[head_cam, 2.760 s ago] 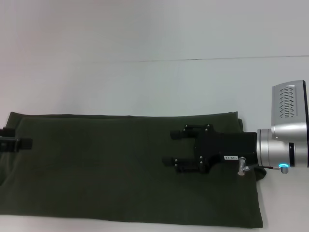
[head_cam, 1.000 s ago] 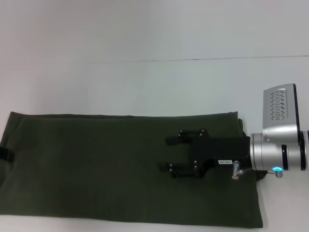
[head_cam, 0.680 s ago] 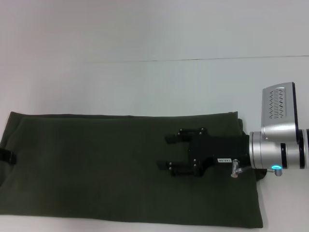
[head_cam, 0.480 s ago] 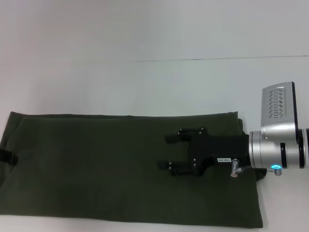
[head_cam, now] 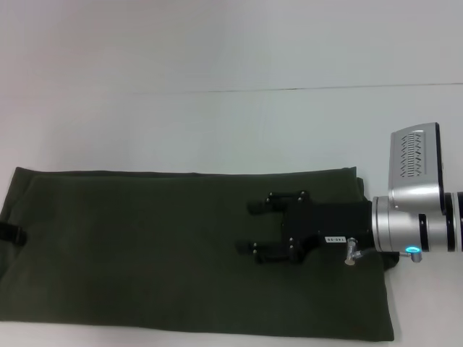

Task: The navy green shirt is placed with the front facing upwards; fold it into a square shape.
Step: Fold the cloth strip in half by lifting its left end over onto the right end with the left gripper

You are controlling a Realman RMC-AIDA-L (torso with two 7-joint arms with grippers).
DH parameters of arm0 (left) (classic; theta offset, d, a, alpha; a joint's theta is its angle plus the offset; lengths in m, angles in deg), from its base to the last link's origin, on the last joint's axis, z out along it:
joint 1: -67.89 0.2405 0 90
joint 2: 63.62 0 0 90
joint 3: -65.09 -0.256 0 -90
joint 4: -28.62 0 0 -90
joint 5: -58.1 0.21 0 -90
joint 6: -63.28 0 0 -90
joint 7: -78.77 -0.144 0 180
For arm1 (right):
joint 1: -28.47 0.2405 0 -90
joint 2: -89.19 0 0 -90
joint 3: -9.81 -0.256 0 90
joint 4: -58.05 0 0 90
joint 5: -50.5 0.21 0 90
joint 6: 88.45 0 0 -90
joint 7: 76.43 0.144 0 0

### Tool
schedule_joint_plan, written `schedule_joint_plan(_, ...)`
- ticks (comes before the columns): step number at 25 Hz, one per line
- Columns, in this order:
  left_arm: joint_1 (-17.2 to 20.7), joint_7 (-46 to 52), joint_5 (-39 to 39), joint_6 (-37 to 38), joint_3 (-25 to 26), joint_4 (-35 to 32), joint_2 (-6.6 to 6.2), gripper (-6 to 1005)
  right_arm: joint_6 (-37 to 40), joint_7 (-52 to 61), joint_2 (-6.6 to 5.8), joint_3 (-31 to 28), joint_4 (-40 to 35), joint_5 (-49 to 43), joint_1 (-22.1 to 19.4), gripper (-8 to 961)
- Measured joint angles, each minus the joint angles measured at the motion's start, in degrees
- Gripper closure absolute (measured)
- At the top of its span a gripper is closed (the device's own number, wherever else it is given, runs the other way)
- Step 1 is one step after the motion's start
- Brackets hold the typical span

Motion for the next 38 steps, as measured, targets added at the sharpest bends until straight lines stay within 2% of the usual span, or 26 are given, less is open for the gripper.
schedule_joint_plan(23,-0.01,-0.24,0.09,-0.39,-0.75,1.11,0.06,211,-0.08,0.0,0.0,0.32,0.53,0.01,0.1,176)
schedule_joint_plan(38,-0.81,0.29,-0.55,1.6,0.44,2.71,-0.38,222,-0.1,0.0,0.0,0.31,0.59,0.01,0.17,176)
